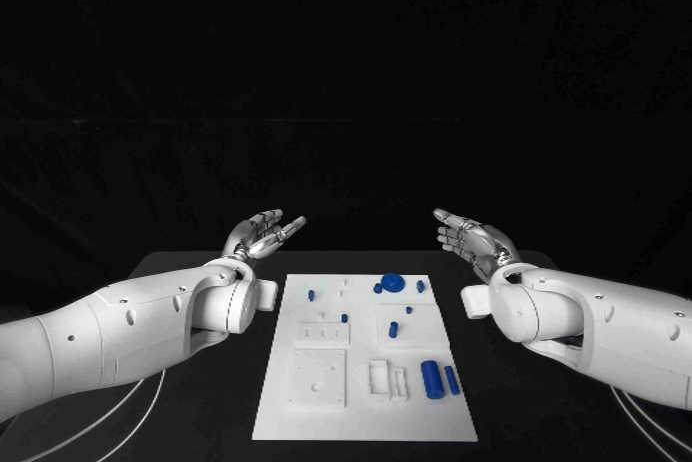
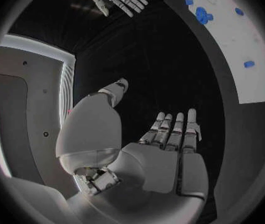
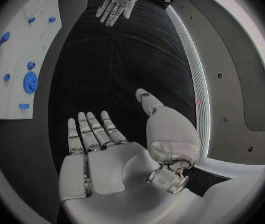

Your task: Assemble the parts on the task board

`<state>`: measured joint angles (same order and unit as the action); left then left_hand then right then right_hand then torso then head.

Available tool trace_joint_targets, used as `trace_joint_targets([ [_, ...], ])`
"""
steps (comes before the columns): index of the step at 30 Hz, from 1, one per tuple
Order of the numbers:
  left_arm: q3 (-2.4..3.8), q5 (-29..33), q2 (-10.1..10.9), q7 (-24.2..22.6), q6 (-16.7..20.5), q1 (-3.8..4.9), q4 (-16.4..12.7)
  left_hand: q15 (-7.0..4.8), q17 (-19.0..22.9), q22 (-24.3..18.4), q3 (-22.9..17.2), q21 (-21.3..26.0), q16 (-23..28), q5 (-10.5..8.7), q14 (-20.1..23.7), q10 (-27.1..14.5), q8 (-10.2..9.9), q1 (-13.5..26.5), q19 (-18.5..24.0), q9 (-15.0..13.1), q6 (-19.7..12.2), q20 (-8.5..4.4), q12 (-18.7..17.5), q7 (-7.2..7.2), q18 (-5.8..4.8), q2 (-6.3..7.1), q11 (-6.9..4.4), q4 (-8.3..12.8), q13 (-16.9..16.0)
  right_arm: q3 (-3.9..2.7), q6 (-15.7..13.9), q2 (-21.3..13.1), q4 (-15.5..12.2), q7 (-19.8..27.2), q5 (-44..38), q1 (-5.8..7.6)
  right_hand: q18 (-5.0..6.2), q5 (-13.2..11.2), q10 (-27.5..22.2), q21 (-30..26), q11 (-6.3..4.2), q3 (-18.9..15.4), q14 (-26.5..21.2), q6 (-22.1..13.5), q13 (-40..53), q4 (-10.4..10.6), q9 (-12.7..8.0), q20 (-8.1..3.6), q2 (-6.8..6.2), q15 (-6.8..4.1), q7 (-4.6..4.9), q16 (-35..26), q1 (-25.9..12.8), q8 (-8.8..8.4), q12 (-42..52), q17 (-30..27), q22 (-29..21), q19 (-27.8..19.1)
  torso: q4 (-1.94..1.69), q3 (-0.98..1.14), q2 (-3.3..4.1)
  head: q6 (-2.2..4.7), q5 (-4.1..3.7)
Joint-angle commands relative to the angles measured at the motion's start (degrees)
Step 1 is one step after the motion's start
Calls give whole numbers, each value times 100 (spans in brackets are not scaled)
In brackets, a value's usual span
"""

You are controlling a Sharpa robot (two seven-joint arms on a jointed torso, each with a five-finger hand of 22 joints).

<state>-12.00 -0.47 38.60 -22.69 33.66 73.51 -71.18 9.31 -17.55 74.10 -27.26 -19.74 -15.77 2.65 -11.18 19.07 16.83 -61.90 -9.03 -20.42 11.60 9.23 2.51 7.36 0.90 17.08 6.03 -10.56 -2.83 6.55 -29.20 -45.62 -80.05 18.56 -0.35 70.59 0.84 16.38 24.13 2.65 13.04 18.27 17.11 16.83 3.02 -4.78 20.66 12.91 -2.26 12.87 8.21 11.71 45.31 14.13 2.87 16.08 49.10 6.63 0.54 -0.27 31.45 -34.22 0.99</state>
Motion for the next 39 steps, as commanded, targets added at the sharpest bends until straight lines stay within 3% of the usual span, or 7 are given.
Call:
trace_joint_targets([
  [1,-50,-118,-55,300,-589,83,119,37,-62,237,-98,-76,-86,27,-74,112,72,-233,-15,-69,75,55,42,19,-90,38,19,-40,-16,68,1170,-15,141,-680,-175,134,109,22,308,58,87,50,217,181,37,-192,145,64,51,83,527,183,339,150,56,181,394,98,2,0,1,-1,0],
  [9,-59,-119,-59,306,-601,93,134,91,-296,236,-135,-150,-324,36,-274,387,217,-287,-51,-224,197,68,109,111,-90,24,105,-92,-62,159,1508,-30,282,-897,-205,282,145,160,1288,138,248,360,839,691,147,-758,408,68,84,312,685,573,1012,474,256,529,1079,313,2,0,1,-1,0],
  [15,-52,3,37,222,-1154,99,150,246,-720,230,-259,-291,-770,28,-676,1175,841,-443,-186,-771,969,133,314,230,-90,-68,206,-141,-192,153,1694,391,1279,-486,-1968,292,272,256,1743,367,245,622,1295,1014,183,-975,404,30,55,336,744,771,1214,595,390,595,2707,903,-4,-18,1,19,11],
  [17,-52,3,71,234,-1187,104,100,526,-964,234,-303,-695,-1353,72,-1714,2080,1033,-840,-899,-834,1408,-62,718,450,179,-444,505,186,-387,130,1938,452,1376,-567,-3330,304,547,400,2521,645,-47,933,2121,1652,364,-1142,523,-85,48,50,663,1226,1510,924,788,788,2692,1576,-13,-4,20,21,-1],
  [20,-48,3,163,228,-1306,132,-19,357,-1036,185,-86,-949,-1633,276,-2264,2394,1092,-1017,-1476,-800,1800,-161,817,581,373,-695,651,571,-418,93,2019,530,1393,-610,-4613,350,877,434,3107,604,-245,1436,2777,2174,391,-1186,409,-30,-65,-206,499,1313,1655,934,813,803,2286,2298,-12,0,70,52,22],
  [27,-27,-74,326,301,-1469,201,-346,-117,-938,19,-100,-1235,-2091,423,-3426,3626,847,-956,-2550,-449,2644,-478,1068,452,520,-1109,394,1699,-436,-13,1982,787,1628,-701,-6263,427,1416,209,3523,1057,-355,1450,4297,2541,353,-1198,286,-69,-251,-895,399,1853,1995,871,647,1171,2100,3862,6,18,236,106,-9],
  [39,186,-86,586,133,-1566,282,-925,-422,-950,58,-549,-1616,-2643,811,-3985,4181,690,-407,-3133,-255,3061,-861,1150,371,406,-1344,206,2663,-322,-67,1675,1032,1827,-986,-8164,518,1416,210,4104,2401,-752,984,6115,3036,436,-1248,205,-1187,-470,-1392,209,4118,2295,847,548,2638,2494,6511,-196,-18,603,274,-160],
])
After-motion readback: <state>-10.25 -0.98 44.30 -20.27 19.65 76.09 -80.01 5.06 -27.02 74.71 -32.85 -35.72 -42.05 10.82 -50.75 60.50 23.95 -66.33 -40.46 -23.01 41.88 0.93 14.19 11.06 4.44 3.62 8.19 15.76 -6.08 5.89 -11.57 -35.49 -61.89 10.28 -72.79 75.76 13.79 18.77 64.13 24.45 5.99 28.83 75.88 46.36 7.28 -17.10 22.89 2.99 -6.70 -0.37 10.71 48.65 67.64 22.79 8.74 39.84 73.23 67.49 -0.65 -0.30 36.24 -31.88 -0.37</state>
